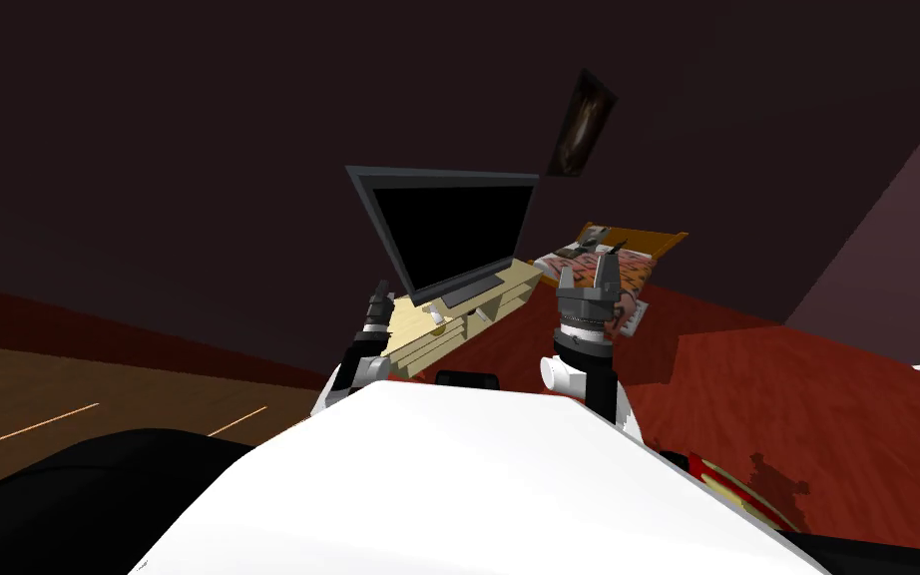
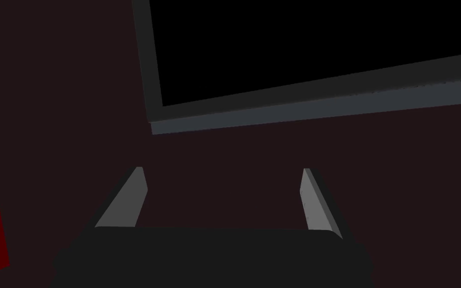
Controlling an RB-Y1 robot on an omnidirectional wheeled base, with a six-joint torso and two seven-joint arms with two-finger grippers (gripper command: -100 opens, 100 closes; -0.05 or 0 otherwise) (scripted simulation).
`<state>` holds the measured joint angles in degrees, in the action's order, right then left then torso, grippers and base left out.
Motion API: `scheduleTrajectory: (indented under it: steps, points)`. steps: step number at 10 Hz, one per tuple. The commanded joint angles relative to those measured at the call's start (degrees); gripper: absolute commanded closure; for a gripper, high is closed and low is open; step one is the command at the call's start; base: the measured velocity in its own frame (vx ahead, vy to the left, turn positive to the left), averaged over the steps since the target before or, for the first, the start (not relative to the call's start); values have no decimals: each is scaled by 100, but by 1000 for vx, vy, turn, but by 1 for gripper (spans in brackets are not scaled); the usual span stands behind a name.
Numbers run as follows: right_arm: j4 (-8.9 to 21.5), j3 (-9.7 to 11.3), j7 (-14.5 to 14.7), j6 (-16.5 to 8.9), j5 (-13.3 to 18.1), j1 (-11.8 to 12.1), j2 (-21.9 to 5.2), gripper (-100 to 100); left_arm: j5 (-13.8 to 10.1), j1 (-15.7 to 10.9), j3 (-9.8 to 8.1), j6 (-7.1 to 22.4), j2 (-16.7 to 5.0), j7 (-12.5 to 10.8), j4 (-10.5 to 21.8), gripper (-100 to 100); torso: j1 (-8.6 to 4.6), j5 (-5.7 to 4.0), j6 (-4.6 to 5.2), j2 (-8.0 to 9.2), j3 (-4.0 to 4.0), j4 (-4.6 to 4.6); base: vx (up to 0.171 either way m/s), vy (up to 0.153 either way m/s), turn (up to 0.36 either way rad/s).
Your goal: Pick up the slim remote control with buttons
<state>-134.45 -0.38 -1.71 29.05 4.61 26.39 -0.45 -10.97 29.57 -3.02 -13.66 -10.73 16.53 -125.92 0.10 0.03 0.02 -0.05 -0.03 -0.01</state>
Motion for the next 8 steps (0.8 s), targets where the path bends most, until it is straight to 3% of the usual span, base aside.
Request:
scheduleTrajectory:
  steps: [1,4,6,7,8]
  points:
    - [0,0,0,0,0,0,0,0,-248,49,-64,286,-206,286,171,-100,0,0,0,0,0,0,18,20,-245]
    - [0,0,0,0,0,0,0,0,-434,79,-125,567,-359,584,282,-100,-2,0,-1,-2,-1,-1,12,18,-109]
    - [0,0,0,0,0,0,0,0,-827,144,-254,963,-672,954,538,-100,-4,-1,-2,-3,-2,-1,23,14,-221]
    - [0,0,0,0,0,0,0,0,-835,144,-254,1089,-672,1068,538,-100,-2,-1,0,-7,-4,-1,24,21,-103]
    - [0,-1,0,0,0,1,0,0,-1047,178,-320,1297,-832,1261,683,-100,-2,0,-5,-7,-4,-2,29,13,-157]
